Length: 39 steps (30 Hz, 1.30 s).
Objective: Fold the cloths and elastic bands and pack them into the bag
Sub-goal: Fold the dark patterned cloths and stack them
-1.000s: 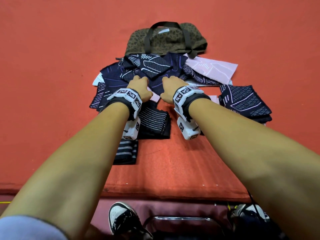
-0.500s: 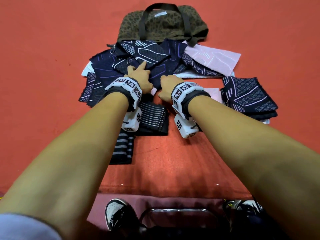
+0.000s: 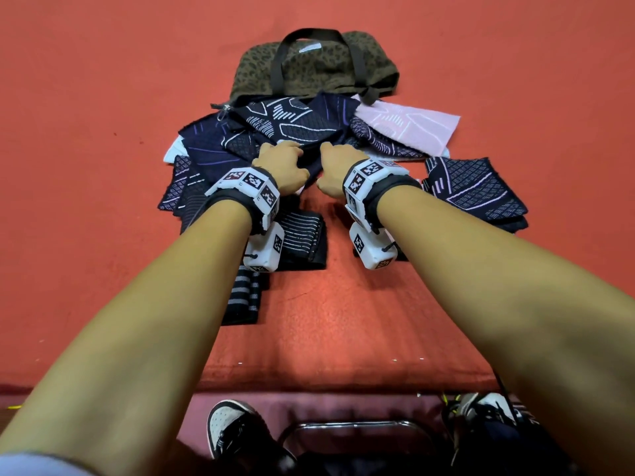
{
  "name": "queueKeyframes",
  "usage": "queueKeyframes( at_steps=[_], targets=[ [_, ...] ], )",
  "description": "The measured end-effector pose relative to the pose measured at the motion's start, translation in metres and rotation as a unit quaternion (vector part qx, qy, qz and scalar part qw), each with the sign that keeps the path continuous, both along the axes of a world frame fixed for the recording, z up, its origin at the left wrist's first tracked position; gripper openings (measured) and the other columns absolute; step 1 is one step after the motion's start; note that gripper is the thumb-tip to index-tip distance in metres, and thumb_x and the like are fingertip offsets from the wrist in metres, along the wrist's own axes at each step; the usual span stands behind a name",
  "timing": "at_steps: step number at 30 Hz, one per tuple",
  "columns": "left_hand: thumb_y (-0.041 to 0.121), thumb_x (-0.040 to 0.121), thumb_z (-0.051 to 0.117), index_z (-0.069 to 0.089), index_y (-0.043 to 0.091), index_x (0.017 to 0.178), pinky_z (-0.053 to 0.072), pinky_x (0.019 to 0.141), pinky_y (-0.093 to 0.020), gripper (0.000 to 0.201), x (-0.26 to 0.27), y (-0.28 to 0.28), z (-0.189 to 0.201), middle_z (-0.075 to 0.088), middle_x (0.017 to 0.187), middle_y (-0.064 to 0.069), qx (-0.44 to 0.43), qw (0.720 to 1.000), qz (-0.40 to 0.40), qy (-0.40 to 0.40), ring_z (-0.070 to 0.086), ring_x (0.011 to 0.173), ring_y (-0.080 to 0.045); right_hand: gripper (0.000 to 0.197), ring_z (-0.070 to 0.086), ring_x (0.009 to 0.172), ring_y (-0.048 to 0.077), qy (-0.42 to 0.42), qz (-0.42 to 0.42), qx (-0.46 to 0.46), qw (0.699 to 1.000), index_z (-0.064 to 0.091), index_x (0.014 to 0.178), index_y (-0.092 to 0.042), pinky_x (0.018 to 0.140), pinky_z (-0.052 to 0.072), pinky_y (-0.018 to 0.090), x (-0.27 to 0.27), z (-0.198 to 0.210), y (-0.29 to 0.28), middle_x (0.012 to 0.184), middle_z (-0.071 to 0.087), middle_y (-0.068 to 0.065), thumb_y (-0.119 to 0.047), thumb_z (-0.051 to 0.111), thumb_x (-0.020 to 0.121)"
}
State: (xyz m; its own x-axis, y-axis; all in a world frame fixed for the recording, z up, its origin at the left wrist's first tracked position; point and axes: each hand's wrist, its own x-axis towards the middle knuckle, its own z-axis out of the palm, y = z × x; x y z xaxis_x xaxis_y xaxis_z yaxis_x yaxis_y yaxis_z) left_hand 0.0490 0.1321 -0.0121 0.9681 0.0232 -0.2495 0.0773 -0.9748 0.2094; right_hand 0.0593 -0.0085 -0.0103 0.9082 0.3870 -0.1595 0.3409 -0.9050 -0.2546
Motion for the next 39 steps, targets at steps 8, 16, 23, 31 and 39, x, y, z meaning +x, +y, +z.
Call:
queueKeyframes(
  at_steps=[8,16,23,31,39],
  targets=[
    [0.019,0.093,0.055,0.052,0.008,0.141,0.026,0.116,-0.032,0.049,-0.032,-0.023,0.011,0.04,0.155,-0.007,-0.052,0.995,-0.056,-0.059,0.037,0.14,-0.031,0.043,0.058,0.109,0.04,-0.002,-0.003,-0.001,1.0,0.045,0.129,-0.005,0.071,0.039,0.033,-0.019,0.012,-0.021,0.124,0.058,0.021,-0.019,0.054,0.09],
    [0.017,0.087,0.054,0.067,0.009,0.123,0.038,0.102,-0.028,0.039,-0.069,-0.037,0.025,0.06,0.135,-0.008,-0.124,0.981,-0.088,-0.122,0.053,0.124,-0.026,0.04,0.06,0.102,0.038,-0.015,-0.003,0.026,1.0,0.053,0.123,-0.017,0.074,0.046,0.037,-0.039,0.026,-0.033,0.117,0.061,0.017,-0.02,0.052,0.083],
    [0.01,0.088,0.059,0.069,0.016,0.12,0.037,0.092,-0.015,0.035,-0.084,-0.05,0.017,0.062,0.124,0.006,-0.192,0.97,-0.075,-0.133,0.058,0.106,-0.013,0.041,0.06,0.106,0.036,-0.024,-0.014,0.041,0.999,0.058,0.119,-0.023,0.078,0.046,0.036,-0.068,0.029,-0.057,0.117,0.064,0.014,-0.019,0.051,0.079],
    [0.013,0.083,0.066,0.059,0.02,0.116,0.046,0.093,-0.03,0.034,-0.09,-0.052,-0.006,0.062,0.12,-0.003,-0.212,0.971,-0.023,-0.108,0.059,0.105,-0.021,0.049,0.058,0.112,0.038,-0.063,-0.063,0.073,0.993,0.059,0.129,-0.023,0.091,0.049,0.04,-0.109,0.034,-0.107,0.12,0.065,0.017,-0.017,0.05,0.081],
    [0.019,0.088,0.06,0.067,0.019,0.118,0.039,0.107,-0.041,0.031,-0.088,-0.04,-0.021,0.065,0.121,-0.013,-0.122,0.989,0.0,-0.078,0.056,0.118,-0.031,0.027,0.062,0.094,0.035,-0.015,-0.11,0.0,0.994,0.07,0.099,-0.024,0.079,0.053,0.037,-0.114,0.022,-0.128,0.1,0.068,0.008,-0.026,0.051,0.079]
  ],
)
